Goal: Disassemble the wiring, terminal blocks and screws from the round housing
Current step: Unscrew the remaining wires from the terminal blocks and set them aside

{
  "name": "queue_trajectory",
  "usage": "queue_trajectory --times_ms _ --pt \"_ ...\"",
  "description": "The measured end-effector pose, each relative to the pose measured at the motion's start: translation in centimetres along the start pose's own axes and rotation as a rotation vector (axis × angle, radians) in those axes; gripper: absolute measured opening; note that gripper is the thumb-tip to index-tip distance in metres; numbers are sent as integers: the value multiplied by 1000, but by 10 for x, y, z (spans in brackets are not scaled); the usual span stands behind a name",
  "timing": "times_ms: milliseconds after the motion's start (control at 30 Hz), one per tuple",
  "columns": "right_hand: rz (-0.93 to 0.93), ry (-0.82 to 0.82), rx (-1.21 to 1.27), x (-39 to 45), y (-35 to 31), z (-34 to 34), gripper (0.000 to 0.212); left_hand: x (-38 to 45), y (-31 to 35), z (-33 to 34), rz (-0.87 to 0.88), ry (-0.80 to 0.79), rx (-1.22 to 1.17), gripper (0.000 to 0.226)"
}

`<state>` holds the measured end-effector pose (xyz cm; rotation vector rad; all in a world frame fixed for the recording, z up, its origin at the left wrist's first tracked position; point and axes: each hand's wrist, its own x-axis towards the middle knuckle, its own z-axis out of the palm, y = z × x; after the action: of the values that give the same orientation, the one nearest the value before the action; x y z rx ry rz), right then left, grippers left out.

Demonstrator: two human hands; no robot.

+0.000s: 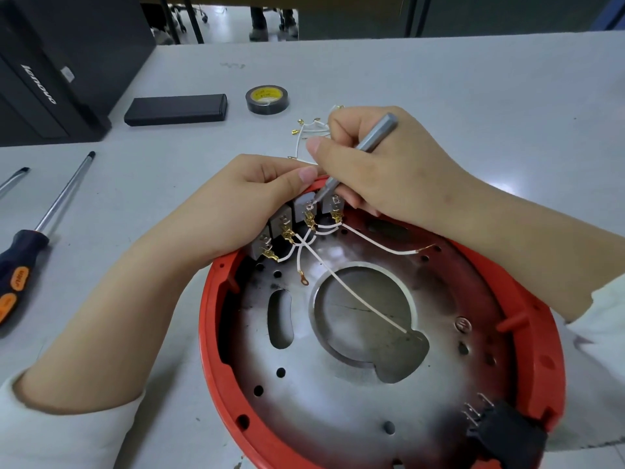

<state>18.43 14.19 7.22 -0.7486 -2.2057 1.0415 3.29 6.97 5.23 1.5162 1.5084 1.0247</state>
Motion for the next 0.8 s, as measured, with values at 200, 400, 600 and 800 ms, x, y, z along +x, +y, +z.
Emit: queue_trajectory --times_ms 200,400,600,800 --pt "-50 53 -100 -2 3 2 41 -1 1 0 14 -3 -26 25" --pt "-44 22 -86 1 4 4 40 -1 2 1 18 6 -21 26" --pt "-12 6 -36 4 4 4 43 0 3 2 21 4 -27 26" --pt "64 -68 34 13 1 3 41 1 1 1 21 -12 -16 26"
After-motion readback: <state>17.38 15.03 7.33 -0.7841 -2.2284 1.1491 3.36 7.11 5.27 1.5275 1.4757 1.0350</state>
